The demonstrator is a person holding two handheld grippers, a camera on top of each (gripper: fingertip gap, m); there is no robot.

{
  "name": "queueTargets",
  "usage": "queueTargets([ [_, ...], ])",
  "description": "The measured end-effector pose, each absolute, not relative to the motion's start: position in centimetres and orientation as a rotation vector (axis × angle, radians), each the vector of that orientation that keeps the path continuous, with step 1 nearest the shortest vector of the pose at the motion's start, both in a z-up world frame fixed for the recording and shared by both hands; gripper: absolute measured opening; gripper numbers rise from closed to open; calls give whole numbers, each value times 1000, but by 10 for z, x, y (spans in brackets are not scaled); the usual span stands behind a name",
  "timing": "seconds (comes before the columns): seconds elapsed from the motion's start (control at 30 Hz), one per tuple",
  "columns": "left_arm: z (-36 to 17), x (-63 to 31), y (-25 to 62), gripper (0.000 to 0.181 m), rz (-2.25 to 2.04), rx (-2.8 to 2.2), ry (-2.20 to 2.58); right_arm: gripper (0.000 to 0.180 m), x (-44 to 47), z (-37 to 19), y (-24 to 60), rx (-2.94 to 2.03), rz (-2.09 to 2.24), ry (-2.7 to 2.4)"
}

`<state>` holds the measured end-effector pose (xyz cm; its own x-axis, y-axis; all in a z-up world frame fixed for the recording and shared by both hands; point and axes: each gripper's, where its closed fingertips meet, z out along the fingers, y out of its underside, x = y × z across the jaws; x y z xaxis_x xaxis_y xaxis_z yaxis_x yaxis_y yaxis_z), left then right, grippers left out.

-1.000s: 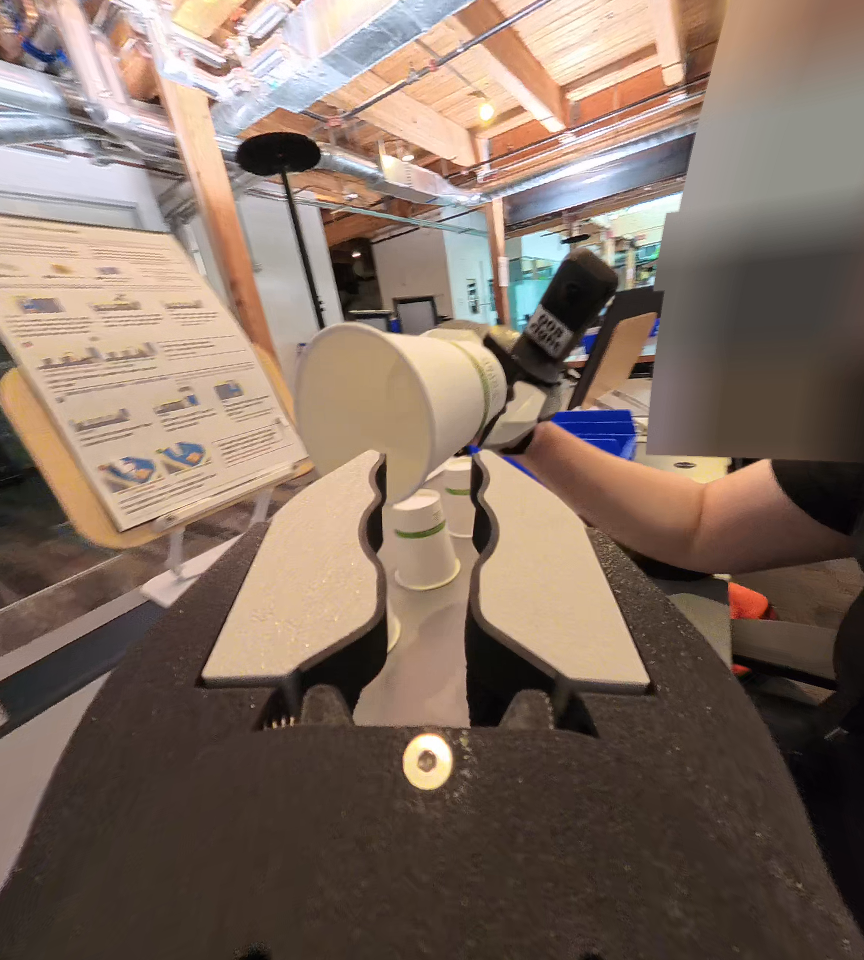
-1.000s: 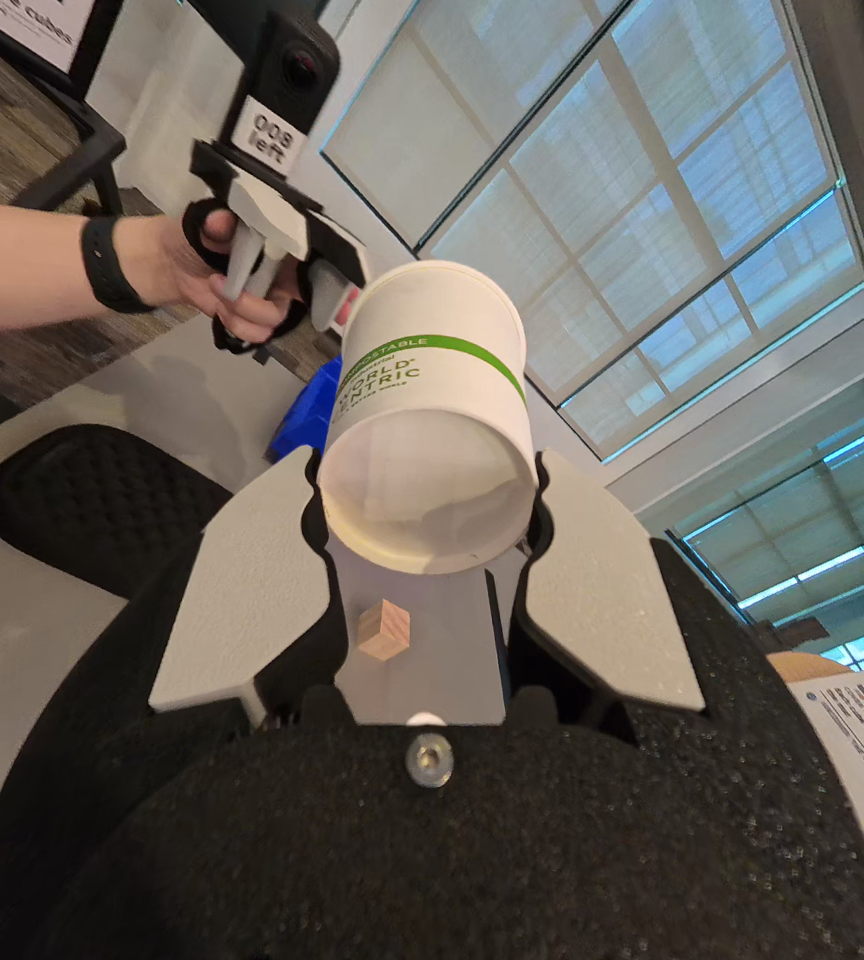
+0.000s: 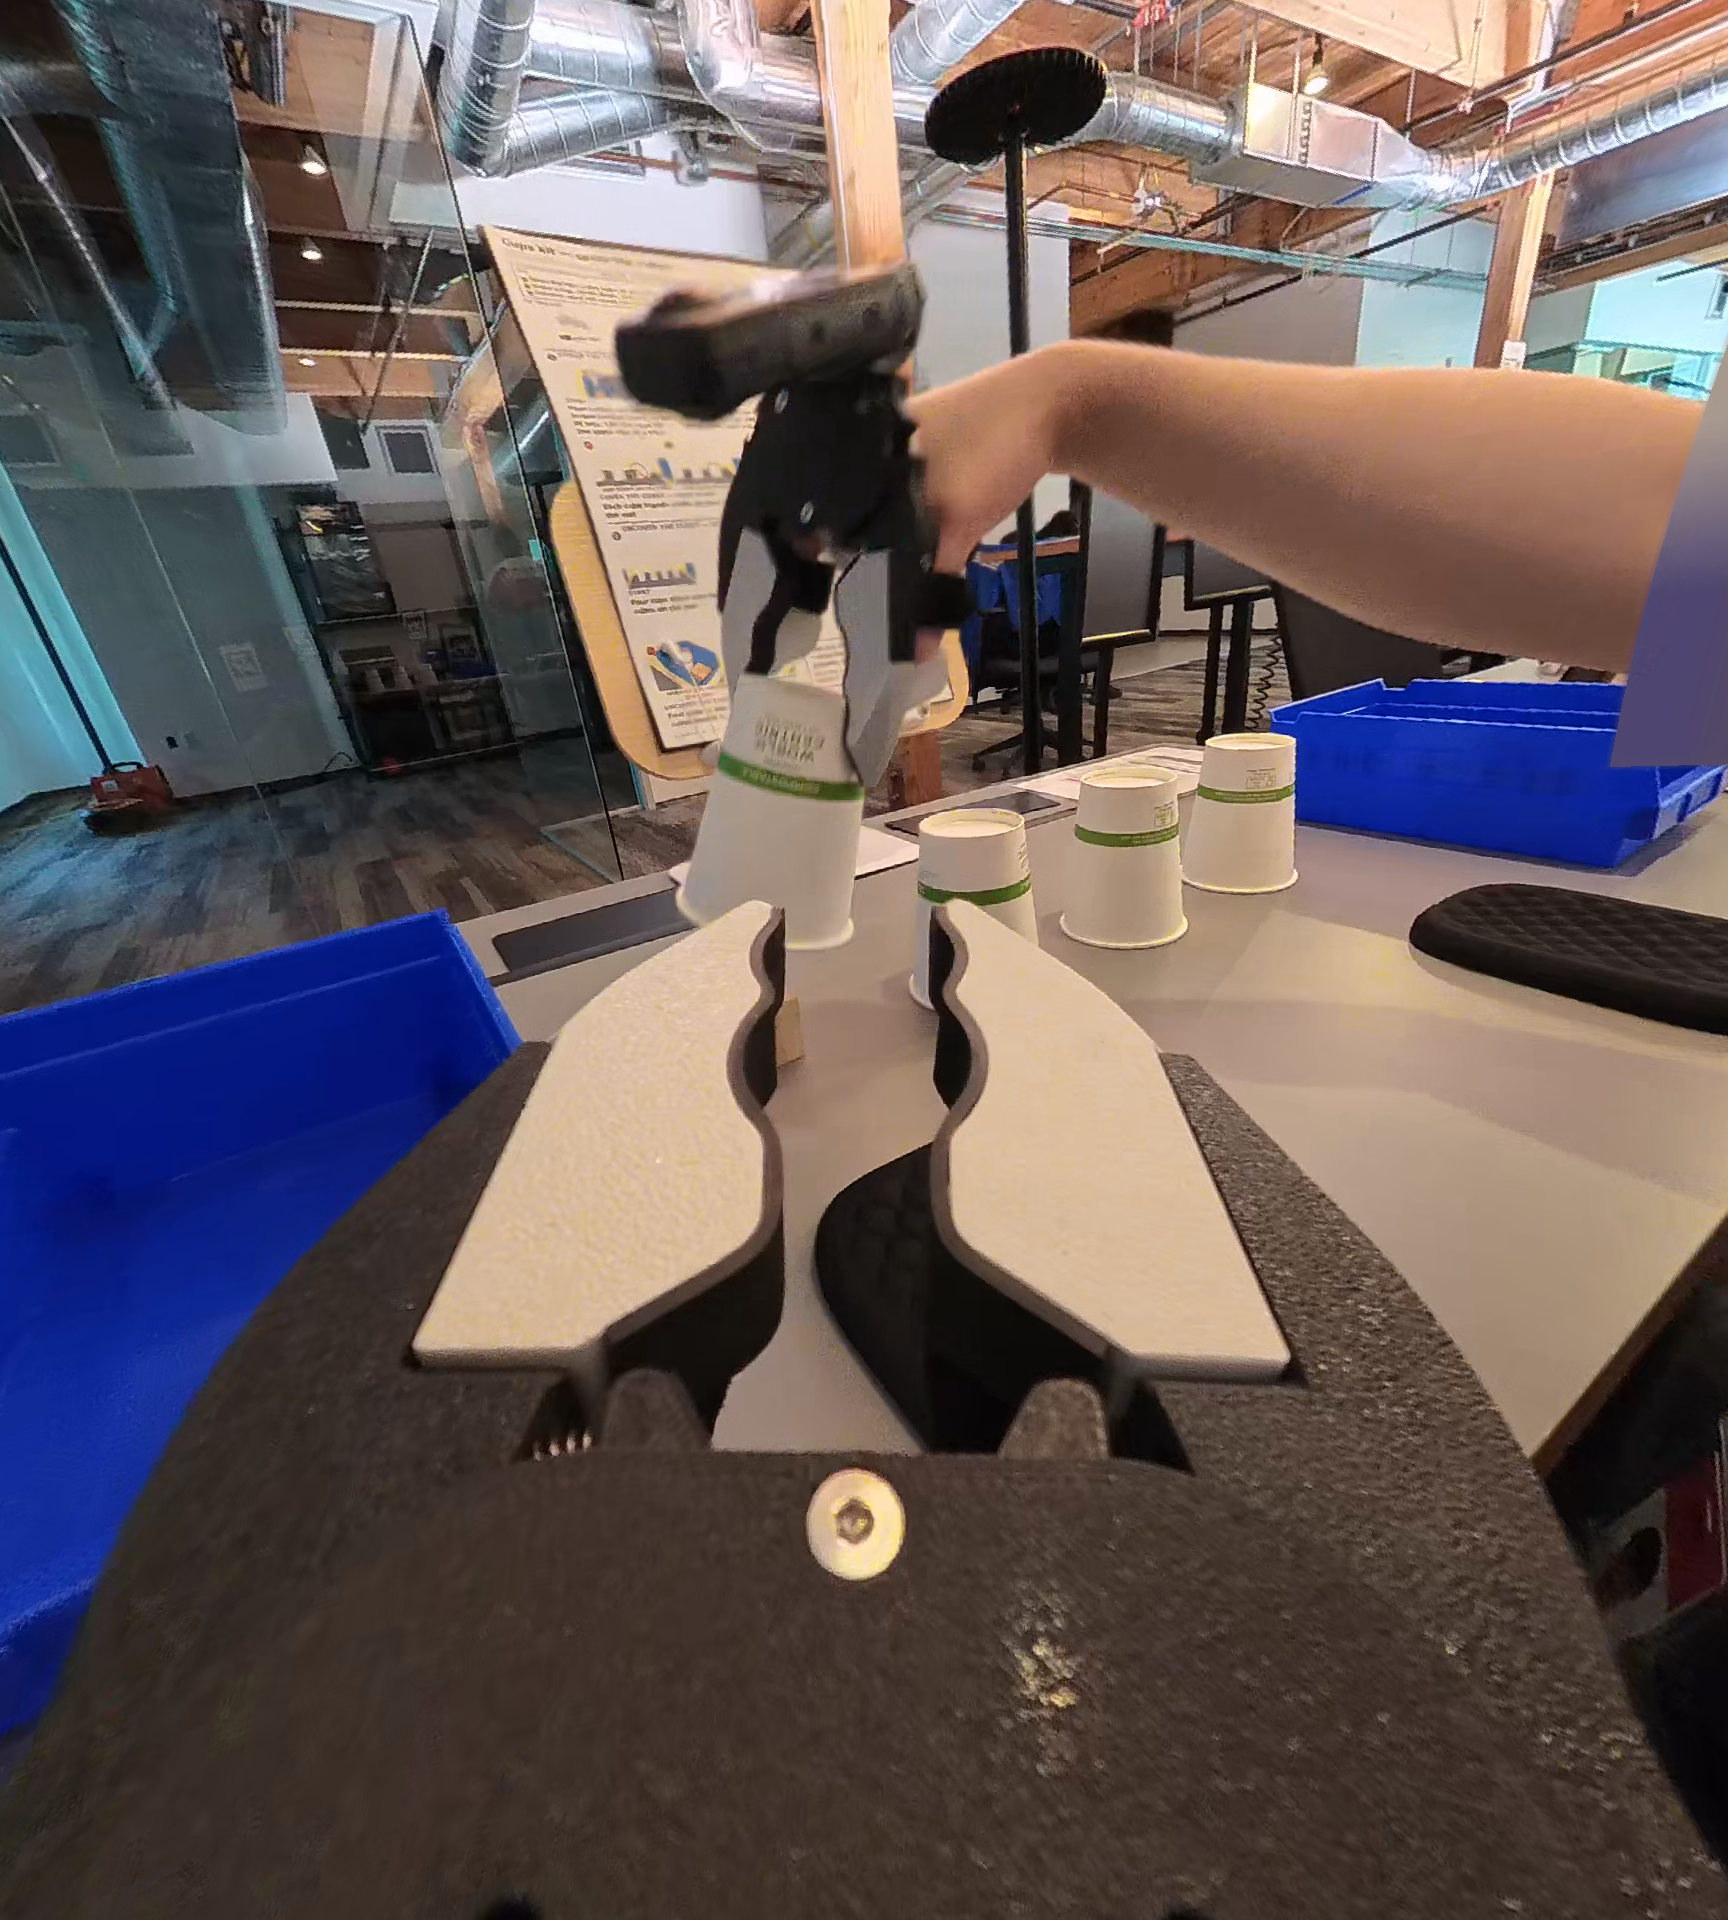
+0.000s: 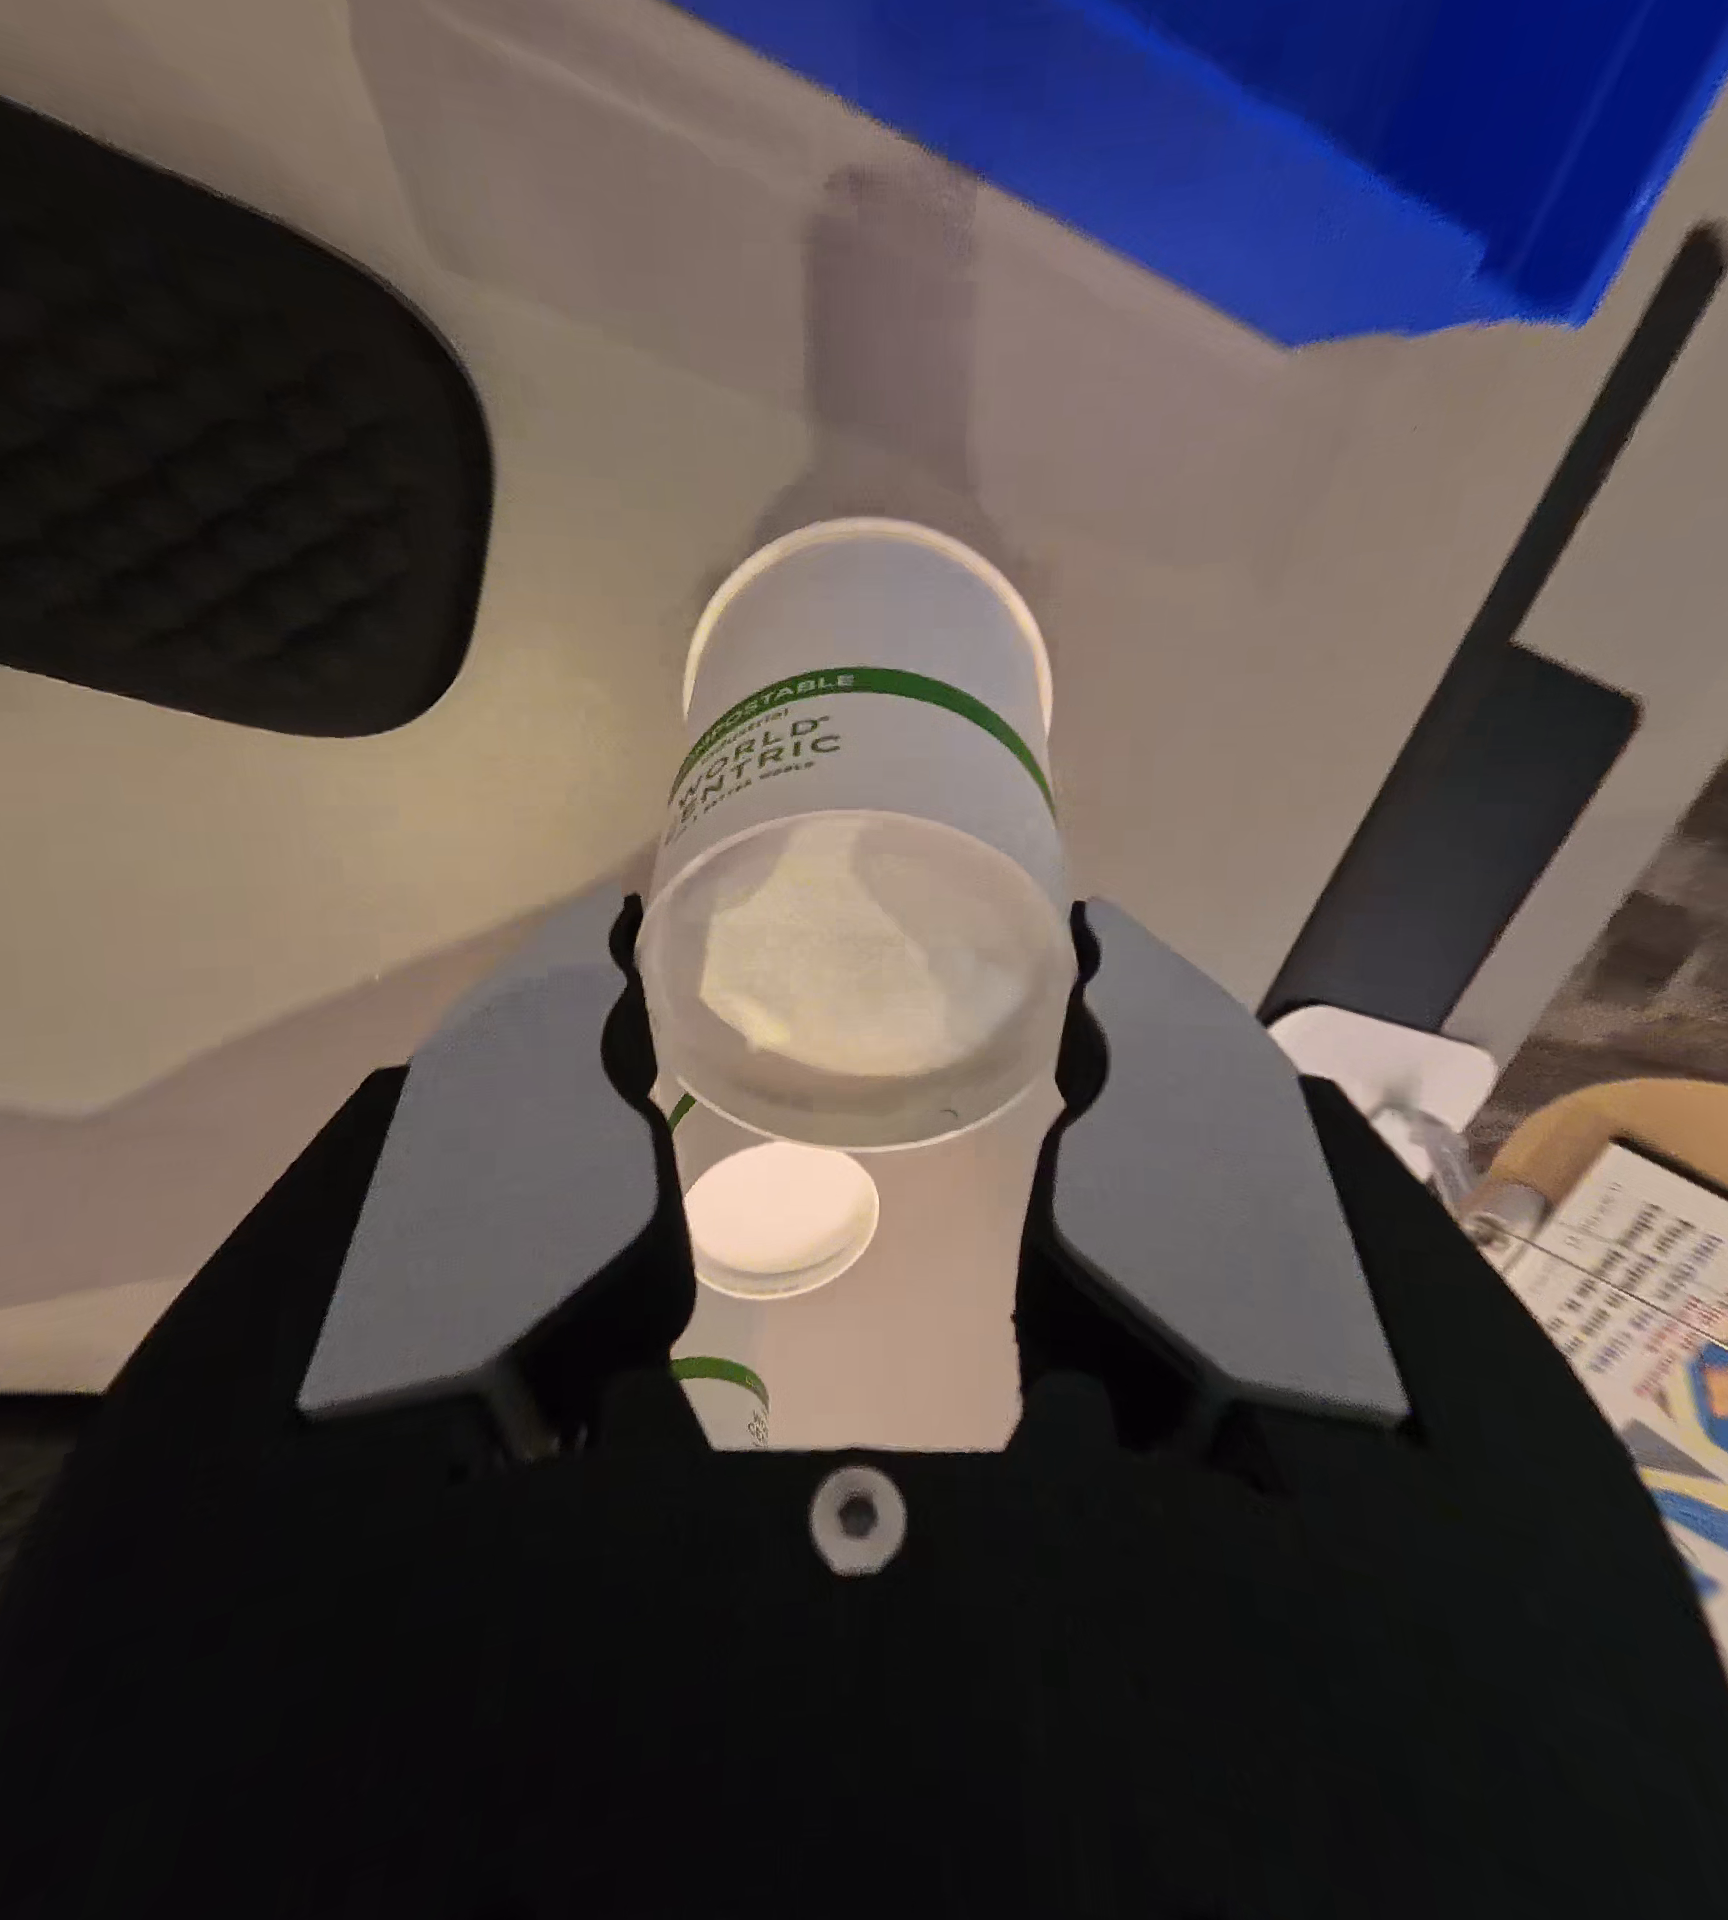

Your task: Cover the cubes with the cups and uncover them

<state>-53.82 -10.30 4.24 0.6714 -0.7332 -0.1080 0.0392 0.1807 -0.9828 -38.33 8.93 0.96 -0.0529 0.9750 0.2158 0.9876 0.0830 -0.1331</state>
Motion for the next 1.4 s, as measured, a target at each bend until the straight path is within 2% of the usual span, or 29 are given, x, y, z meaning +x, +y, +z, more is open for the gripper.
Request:
queueTargets([
  [0.2, 39, -552, -107, 25, -593, -1293, 653, 76, -391, -32, 114, -2165, -65, -2138],
  [0.63, 27, -564, -105, 25, -620, -1311, 646, 76, -395, -65, 132, -2261, -160, -2182],
  [1.4, 20, -561, -107, 24, -657, -1322, 658, 77, -398, -82, 132, -2302, -9, -2145],
])
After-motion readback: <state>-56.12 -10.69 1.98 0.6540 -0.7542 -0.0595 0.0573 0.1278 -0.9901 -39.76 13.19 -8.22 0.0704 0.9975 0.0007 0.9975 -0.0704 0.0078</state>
